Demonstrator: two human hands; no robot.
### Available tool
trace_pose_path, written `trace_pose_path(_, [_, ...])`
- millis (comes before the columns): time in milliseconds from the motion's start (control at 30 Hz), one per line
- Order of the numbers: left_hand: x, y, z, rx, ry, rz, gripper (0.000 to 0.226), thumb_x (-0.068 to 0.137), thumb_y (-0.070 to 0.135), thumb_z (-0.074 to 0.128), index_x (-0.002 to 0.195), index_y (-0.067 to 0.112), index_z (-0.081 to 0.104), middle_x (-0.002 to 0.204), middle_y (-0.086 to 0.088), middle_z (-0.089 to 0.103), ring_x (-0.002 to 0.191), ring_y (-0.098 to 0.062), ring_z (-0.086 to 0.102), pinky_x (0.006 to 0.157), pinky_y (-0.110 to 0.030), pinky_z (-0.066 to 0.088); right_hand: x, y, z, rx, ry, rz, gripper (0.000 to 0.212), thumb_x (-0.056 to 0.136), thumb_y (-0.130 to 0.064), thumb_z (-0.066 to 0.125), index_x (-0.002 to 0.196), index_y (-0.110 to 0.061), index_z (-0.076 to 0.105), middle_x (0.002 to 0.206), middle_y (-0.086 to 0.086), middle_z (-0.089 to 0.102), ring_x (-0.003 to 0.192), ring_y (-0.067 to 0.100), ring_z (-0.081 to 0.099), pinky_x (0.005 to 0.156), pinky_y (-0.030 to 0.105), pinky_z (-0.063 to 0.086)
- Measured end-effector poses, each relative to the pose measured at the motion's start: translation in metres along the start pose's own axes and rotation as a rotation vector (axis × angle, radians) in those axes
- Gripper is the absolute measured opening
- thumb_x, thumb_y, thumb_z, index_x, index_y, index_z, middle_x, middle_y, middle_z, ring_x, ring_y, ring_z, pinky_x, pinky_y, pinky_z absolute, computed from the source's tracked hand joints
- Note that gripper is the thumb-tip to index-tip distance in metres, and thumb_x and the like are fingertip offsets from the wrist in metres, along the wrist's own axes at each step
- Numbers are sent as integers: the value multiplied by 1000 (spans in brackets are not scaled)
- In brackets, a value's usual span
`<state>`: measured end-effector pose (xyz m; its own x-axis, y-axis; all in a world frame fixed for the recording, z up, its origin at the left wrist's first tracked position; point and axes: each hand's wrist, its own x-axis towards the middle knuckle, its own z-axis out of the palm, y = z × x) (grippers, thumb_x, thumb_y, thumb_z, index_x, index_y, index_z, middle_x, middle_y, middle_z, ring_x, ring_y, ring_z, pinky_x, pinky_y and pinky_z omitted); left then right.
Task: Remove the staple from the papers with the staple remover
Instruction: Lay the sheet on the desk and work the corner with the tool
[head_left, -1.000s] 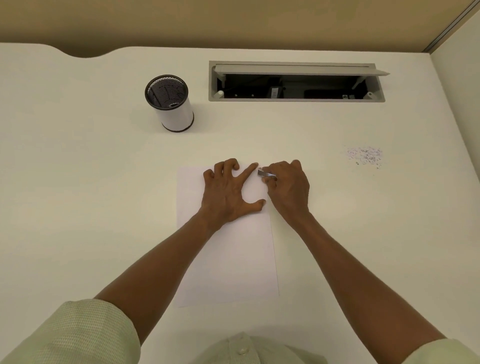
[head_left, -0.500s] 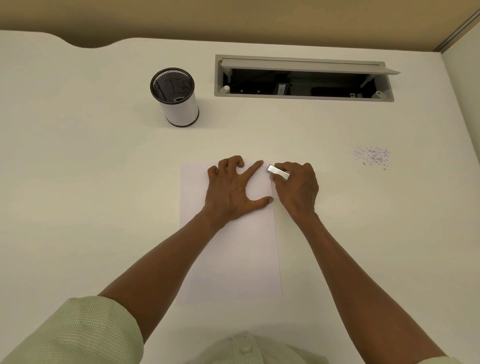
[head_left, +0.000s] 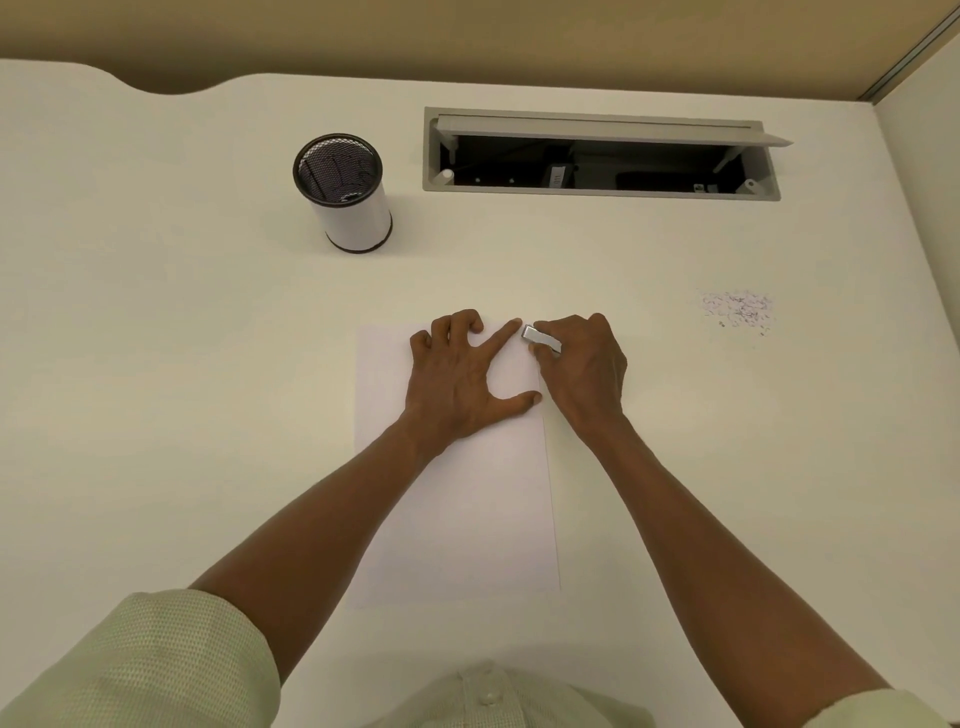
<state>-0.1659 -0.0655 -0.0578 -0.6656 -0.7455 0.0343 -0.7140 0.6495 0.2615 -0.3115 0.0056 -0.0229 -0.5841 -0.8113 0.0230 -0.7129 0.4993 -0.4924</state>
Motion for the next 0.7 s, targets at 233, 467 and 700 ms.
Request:
trace_pose_path(233, [0,0,0,-9,14,-6,92,67,92,44,145,44,43,124,-1,43,112,-25,41,89,-41,30,-9,-10,13,-84,163,0,7,85,-17,67,80,-18,72,72,1,67,75,26,56,56,35,45])
trace_pose_path(467, [0,1,0,-16,9,-9,91,67,92,43,146,44,43,125,-1,43,113,-24,41,90,-41,31,-9,-7,16,-93,201,-43,9,83,-11,68,83,-19,73,75,-1,69,76,26,56,59,33,42])
trace_pose_path(700, [1,1,0,-6,1,-5,94,67,94,41,146,43,43,125,-2,43,114,-26,40,90,-43,33,1,4,12,-149,171,-220,15,78,-8,70,85,-21,72,79,-9,69,76,22,52,57,30,34])
